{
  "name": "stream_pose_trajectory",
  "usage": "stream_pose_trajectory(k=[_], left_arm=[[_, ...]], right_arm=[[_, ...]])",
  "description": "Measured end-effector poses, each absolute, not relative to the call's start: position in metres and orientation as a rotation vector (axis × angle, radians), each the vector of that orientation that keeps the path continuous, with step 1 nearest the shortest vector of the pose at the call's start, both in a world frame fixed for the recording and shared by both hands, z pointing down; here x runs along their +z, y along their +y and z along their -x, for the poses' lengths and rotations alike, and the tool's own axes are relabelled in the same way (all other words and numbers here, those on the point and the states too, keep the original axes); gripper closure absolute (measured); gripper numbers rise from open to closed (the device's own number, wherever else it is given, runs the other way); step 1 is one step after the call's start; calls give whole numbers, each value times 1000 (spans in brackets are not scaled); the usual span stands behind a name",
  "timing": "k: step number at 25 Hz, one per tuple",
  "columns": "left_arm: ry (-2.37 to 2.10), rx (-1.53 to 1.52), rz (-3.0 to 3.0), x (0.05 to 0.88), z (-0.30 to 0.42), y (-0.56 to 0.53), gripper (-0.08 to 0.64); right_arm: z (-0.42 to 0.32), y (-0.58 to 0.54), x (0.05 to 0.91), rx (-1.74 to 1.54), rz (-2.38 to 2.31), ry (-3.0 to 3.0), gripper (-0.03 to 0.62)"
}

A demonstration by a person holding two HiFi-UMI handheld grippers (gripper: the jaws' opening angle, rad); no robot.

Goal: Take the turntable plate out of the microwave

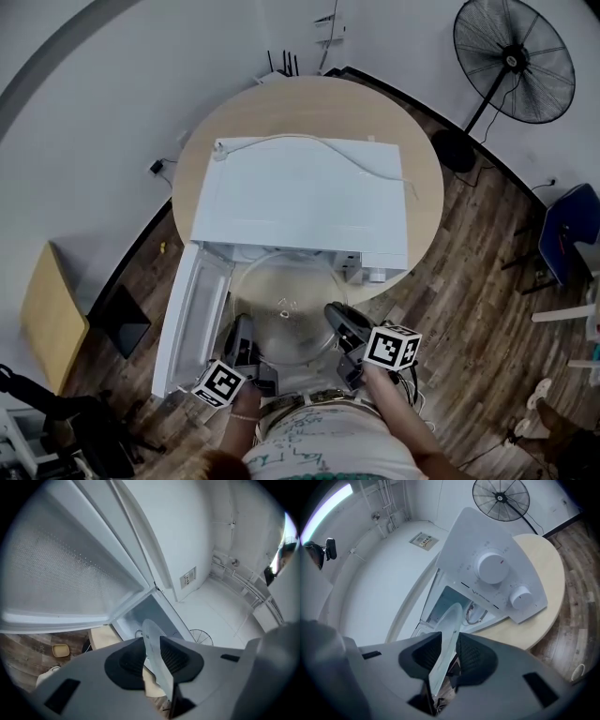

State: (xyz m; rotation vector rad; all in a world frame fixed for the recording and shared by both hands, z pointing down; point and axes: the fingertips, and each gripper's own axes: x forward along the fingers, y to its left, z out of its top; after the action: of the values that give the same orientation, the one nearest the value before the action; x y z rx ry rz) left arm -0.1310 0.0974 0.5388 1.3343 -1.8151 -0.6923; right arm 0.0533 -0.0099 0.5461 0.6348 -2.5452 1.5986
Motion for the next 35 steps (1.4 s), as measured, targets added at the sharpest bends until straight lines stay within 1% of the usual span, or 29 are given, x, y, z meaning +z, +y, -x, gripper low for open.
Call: stream_pose_trajectory(k=[15, 18, 22, 28, 35], left_arm=[[-1847, -750, -1406, 468, 127, 118, 461], [-1825, -815, -1409, 455, 128, 116, 462], [-1797, -844, -1435, 443, 133, 104, 462], [-1786, -811, -1515, 427, 142, 79, 462], [-1779, -709, -1620, 411, 161, 34, 456]], right_arm=[[-53, 4, 480, 1547, -546, -2664, 506], [-50, 3, 466, 1540, -538, -2691, 506], [-46, -8, 451, 1504, -552, -2718, 506], [-38, -30, 434, 1485, -613, -2717, 503], [-26, -64, 422, 1484, -713, -2725, 502]])
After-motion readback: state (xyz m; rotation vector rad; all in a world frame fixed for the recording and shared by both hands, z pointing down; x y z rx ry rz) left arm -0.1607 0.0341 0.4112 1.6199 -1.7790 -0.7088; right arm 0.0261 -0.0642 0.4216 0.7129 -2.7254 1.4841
